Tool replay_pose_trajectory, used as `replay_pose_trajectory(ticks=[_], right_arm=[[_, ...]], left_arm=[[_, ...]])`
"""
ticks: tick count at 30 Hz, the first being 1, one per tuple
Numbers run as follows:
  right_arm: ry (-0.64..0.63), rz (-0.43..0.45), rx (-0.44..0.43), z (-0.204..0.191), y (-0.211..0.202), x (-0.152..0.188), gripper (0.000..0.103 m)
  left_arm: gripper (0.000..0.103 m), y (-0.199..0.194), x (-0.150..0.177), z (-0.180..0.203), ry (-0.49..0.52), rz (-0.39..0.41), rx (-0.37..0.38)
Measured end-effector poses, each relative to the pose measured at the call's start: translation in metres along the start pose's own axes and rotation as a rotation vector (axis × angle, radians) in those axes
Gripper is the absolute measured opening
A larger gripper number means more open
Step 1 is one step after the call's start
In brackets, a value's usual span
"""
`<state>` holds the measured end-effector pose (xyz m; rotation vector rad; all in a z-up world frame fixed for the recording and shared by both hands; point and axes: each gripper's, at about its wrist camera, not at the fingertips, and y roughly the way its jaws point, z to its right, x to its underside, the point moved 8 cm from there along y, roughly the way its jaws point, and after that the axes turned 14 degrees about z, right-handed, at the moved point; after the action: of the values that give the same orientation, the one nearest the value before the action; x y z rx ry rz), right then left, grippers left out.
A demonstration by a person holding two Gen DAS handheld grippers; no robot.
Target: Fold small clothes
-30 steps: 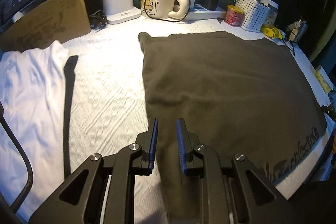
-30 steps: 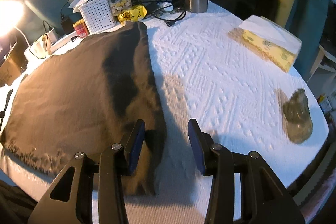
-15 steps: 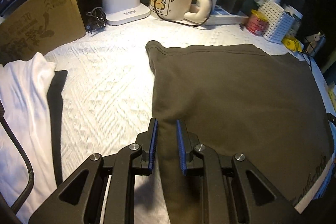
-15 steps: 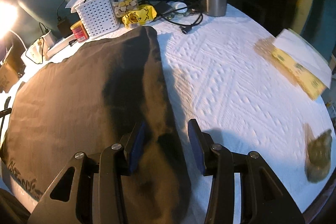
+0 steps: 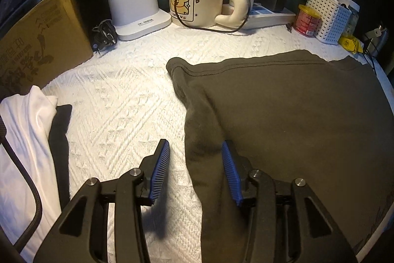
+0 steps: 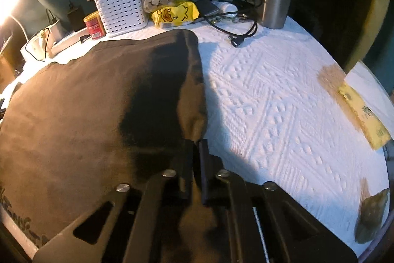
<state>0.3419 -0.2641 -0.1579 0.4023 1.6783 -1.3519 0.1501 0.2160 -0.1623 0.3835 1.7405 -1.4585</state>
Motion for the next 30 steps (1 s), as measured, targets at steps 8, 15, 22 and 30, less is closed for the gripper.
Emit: replay_pose_trajectory(ticks=[8,15,22,30], right_arm=[[0.029,0.003,0.035,0.011,-0.004,-0.001,0.005],[0.056,0.014,0.033,0.013,-0.007,0.0,0.005],[0.085,0.018,0.027,0.015,-0.007,0.001,0.005],[0.012,0.002,0.091,0.012,-0.007,0.003,0.005]], left_arm=[[0.035,0.001,-0.003,0.0,0.0,0.0,0.0],[0.026,0.013,-0.014,-0.002,-0.03,0.006,0.036],[0.002,0.014,-0.02,-0.002,0.035,0.01,-0.01],[0.003,0.009,-0.024,-0.007,0.007,0.007,-0.032]])
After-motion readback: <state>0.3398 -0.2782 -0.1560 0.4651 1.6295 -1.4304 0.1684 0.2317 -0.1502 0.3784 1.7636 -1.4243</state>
